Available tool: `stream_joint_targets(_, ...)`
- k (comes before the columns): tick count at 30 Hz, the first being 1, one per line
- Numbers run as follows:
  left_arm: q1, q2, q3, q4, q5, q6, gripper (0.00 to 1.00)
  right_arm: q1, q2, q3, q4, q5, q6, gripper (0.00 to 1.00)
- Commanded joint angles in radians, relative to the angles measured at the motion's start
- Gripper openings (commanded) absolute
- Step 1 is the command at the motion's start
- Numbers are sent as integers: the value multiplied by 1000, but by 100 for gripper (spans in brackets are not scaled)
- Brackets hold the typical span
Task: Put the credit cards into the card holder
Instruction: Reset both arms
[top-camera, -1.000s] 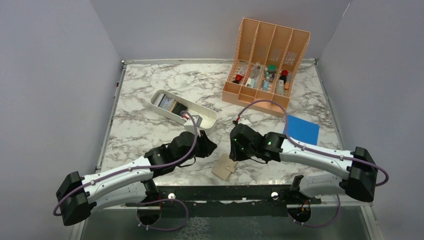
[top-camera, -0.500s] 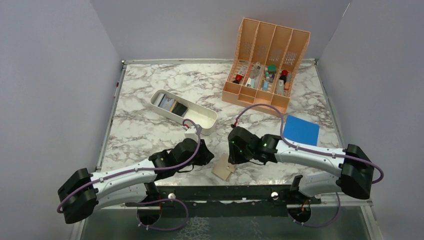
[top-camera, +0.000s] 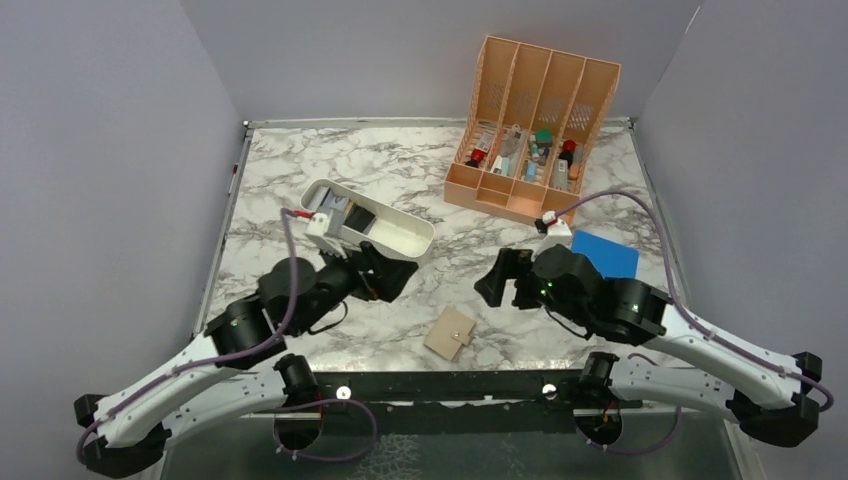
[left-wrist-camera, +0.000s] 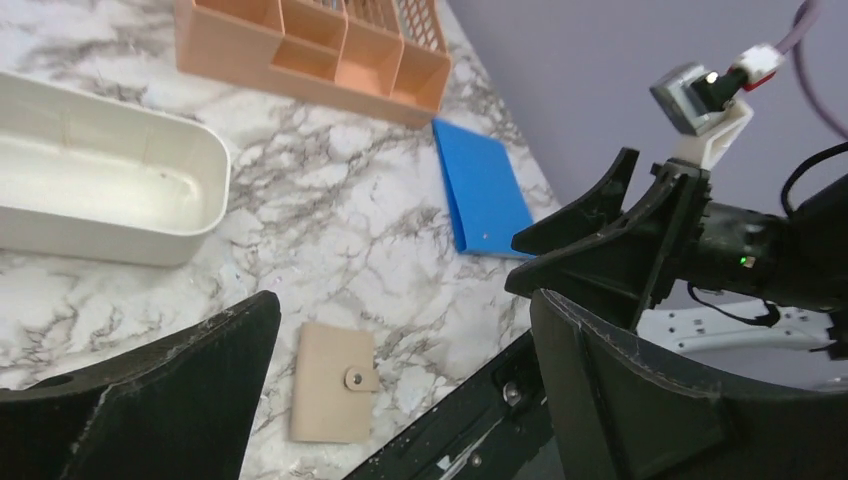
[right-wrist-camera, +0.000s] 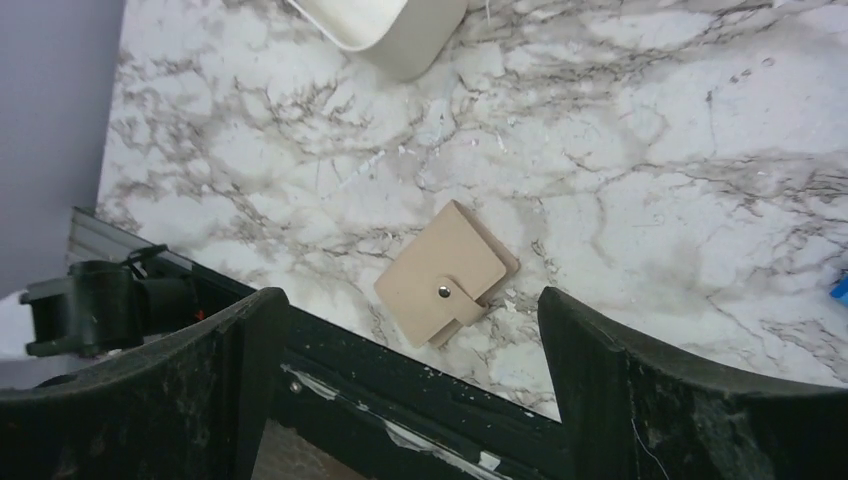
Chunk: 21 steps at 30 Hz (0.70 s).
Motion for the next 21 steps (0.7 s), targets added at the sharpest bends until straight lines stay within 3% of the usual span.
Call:
stream_joint_targets(1, -6, -123, 98, -172, -110, 91, 99, 5, -77, 49, -134, 171, 54, 100)
stream_joint_targets(7, -6, -264, 186, -255, -175, 127, 99, 5, -217, 122, -240, 283, 98, 100)
stream_joint_targets(13, -6, -334, 147, -276, -203, 100, 99, 5, -358, 103, -165, 285, 34, 100)
stream_joint_targets(21, -6, -299, 114, -275, -177, 72, 99, 5, -335, 97, -181, 288, 56, 100)
